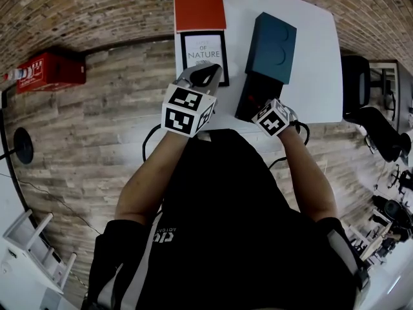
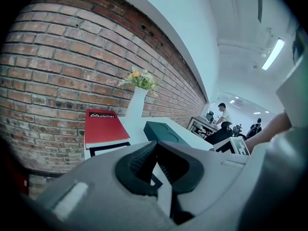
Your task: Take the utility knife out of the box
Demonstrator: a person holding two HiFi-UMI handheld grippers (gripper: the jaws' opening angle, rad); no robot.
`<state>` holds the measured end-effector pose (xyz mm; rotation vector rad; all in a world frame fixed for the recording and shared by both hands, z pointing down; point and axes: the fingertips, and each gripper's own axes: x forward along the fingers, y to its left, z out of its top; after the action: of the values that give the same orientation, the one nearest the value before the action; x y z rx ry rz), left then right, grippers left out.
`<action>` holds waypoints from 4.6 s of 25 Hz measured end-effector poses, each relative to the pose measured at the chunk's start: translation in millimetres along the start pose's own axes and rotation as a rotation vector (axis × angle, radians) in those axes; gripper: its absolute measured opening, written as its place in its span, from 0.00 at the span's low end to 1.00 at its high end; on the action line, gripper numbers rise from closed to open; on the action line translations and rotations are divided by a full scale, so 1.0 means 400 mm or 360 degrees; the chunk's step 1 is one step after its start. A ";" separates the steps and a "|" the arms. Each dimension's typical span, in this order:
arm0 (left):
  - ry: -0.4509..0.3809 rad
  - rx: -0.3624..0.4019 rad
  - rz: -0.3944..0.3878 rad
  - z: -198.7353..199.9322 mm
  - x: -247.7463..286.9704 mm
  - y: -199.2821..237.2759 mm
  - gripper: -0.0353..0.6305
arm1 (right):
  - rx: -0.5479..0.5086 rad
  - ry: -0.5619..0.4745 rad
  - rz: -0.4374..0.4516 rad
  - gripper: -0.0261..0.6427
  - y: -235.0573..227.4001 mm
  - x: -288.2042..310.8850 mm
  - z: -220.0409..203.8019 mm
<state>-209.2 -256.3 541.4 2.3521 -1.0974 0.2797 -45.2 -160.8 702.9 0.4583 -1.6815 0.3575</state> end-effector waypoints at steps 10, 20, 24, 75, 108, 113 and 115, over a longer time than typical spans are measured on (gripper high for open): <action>0.0004 -0.0014 -0.0012 -0.010 -0.014 -0.006 0.06 | -0.0105 0.0055 0.0088 0.15 0.027 0.019 -0.008; 0.0013 -0.0030 -0.0017 -0.016 -0.023 0.002 0.06 | 0.0063 -0.0068 0.0179 0.13 0.018 -0.010 0.012; 0.0017 -0.0038 -0.0012 -0.019 -0.028 0.013 0.06 | 0.0077 -0.0082 0.0202 0.13 0.018 -0.024 0.025; 0.0217 -0.0051 -0.0495 0.054 0.207 -0.438 0.08 | -0.0038 -0.1082 -0.0185 0.11 -0.128 -0.447 0.063; -0.0044 0.0198 -0.0357 0.237 0.136 -0.413 0.08 | -0.0023 -0.1309 -0.0455 0.16 -0.175 -0.550 0.105; -0.0075 0.0265 -0.0246 0.293 0.115 -0.366 0.08 | 0.0064 -0.1347 -0.0474 0.12 -0.223 -0.585 0.085; -0.0077 0.0288 -0.0190 0.316 0.106 -0.343 0.08 | 0.0087 -0.1364 -0.0486 0.10 -0.244 -0.606 0.080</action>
<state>-81.4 -279.1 400.6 2.5856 -0.9852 0.2902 5.9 -237.6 456.3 0.9903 -2.3768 -0.0431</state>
